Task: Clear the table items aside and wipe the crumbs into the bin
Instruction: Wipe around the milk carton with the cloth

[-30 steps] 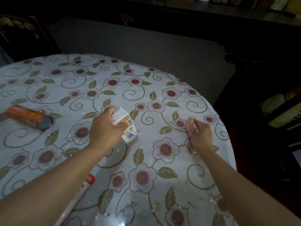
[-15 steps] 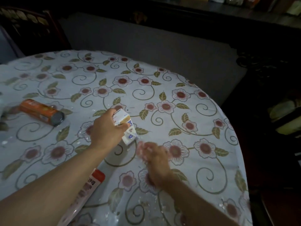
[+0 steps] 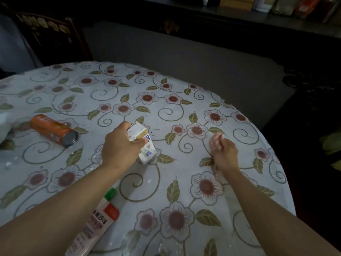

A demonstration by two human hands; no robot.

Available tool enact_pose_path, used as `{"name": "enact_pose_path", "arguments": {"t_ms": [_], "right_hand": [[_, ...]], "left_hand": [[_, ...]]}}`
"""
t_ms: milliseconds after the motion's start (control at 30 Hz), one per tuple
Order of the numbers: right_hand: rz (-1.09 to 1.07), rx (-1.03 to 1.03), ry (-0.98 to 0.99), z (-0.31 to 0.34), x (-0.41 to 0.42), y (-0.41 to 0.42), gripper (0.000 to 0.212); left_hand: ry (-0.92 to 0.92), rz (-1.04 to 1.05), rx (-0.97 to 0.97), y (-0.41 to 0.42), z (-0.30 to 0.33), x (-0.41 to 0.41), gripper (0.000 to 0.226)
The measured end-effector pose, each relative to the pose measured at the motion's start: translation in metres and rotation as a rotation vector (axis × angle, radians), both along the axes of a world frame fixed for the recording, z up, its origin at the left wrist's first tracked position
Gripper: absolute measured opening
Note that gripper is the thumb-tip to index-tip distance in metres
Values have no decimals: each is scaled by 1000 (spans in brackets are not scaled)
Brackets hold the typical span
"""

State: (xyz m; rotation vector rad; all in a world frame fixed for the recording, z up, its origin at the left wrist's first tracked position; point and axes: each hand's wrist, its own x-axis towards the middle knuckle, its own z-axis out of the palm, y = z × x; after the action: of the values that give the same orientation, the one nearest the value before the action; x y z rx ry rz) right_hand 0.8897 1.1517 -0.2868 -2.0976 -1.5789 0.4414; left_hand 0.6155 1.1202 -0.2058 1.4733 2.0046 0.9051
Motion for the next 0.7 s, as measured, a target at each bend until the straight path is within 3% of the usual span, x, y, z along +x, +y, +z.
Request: {"name": "enact_pose_path", "arguments": {"t_ms": [133,267,467,700], "right_hand": [[-79,-146,-311,-28,4,38,50],[-20,-170,-424,-27,-3,69,56],[79,-78,-216,-15,-24,77,45],[436,110,-26,-37,-110,32,42]], "left_hand": [[-20,9,38,14,-8,0,20],[-6,18,78,25,-12,-5,19],[3,-10,116,39,-19,-18,23],[36,-13,101,28,-17,-47,31]]}}
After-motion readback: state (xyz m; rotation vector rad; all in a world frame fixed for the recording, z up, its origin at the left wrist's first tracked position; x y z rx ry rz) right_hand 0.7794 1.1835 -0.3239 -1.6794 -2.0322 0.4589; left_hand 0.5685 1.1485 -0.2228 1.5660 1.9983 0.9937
